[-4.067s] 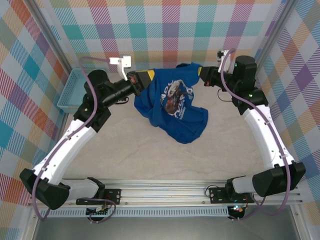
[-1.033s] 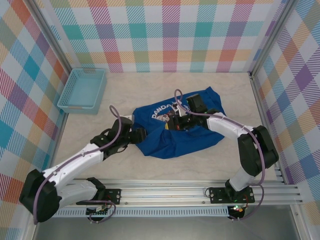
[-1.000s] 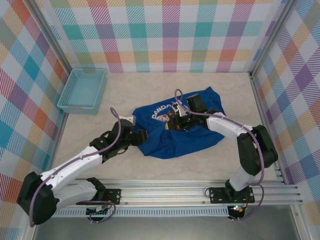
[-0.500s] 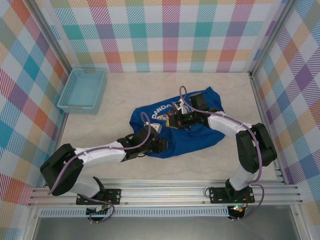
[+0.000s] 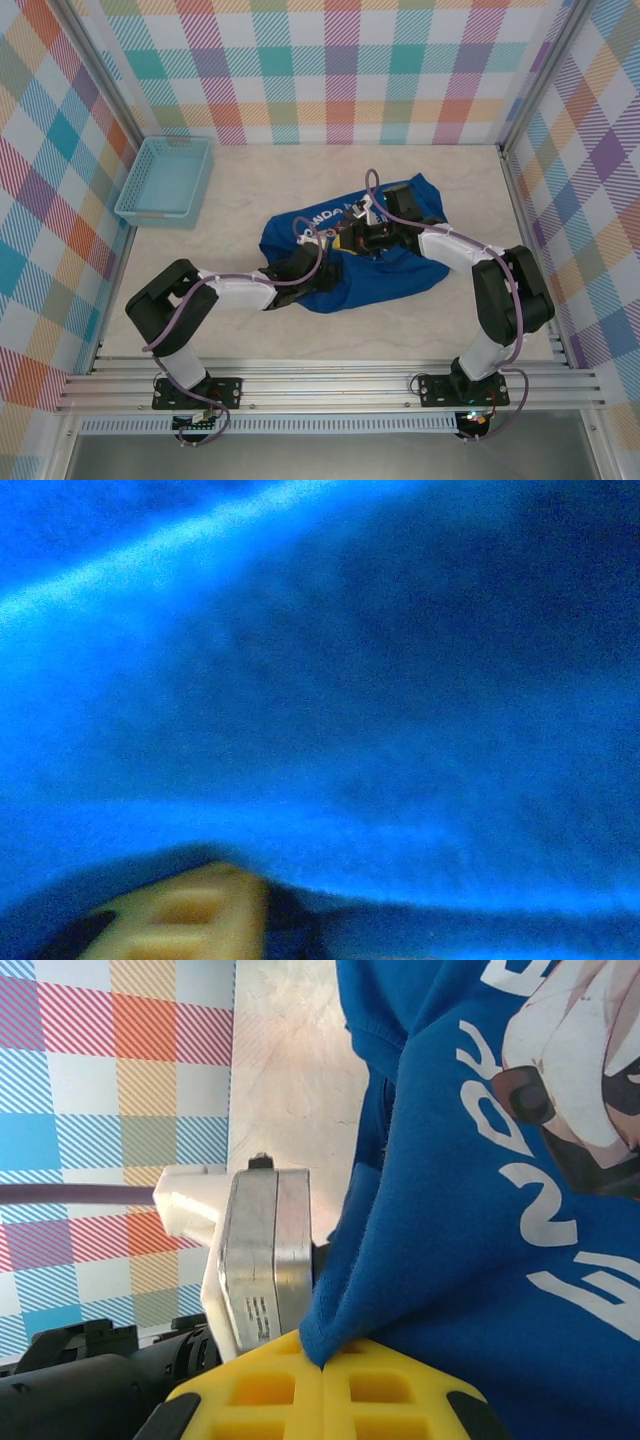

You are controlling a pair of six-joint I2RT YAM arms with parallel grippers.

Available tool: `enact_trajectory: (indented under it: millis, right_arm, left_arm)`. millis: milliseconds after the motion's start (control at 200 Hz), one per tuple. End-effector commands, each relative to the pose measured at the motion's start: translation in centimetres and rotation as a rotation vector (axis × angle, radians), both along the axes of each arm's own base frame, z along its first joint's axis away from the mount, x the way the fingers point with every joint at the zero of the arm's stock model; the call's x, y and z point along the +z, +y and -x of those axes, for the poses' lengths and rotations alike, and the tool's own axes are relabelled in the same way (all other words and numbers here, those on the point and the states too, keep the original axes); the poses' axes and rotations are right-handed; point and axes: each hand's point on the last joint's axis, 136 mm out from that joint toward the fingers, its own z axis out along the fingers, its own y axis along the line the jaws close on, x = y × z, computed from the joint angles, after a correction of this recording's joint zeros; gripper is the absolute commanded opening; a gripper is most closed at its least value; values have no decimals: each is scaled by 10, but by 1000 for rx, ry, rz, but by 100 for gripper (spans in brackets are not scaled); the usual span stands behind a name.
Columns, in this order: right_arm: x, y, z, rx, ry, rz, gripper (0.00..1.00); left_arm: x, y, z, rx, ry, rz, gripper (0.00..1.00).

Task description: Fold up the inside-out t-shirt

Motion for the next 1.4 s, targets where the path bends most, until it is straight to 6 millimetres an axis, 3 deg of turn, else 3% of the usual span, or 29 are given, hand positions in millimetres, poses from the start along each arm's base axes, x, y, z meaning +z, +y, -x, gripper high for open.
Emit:
enact_trajectory:
  millis: [0, 55, 155, 275, 370, 500, 680, 860, 1070, 1160, 1290, 1395]
  right_arm:
    - [1, -10, -3, -2, -6, 5, 0]
    - [0, -22, -7, -21, -47, 76, 0]
    - [-6, -41, -10, -22, -124, 236, 0]
    - [-2, -44, -11, 0, -197, 266, 0]
    - [2, -40, -11, 14, -223, 237, 0]
    - [4, -38, -5, 43, -263, 257, 14]
    - [14, -44, 23, 70, -427, 331, 42]
    - [4, -37, 60, 115, -577, 413, 52]
    - [-21, -9, 66, 181, -620, 412, 61]
    - [-30, 1, 59, 203, -617, 407, 57]
    - [-26, -4, 50, 202, -653, 455, 19]
    - [-14, -14, 59, 222, -602, 378, 7]
  left_arm:
    - [27, -9, -15, -16, -69, 99, 11]
    - [41, -4, -9, -46, -83, 147, 0]
    - [68, 6, 16, -167, -115, 244, 0]
    - [96, 16, 47, -290, -161, 311, 0]
    - [109, 19, 60, -344, -186, 345, 0]
    - [116, 20, 65, -373, -194, 360, 0]
    - [121, 17, 65, -386, -185, 360, 0]
    - [123, 17, 64, -383, -176, 353, 0]
    - [126, 19, 66, -377, -179, 352, 0]
    - [124, 20, 67, -383, -173, 343, 0]
    - [117, 26, 66, -360, -163, 306, 0]
    - [103, 39, 57, -267, -143, 242, 0]
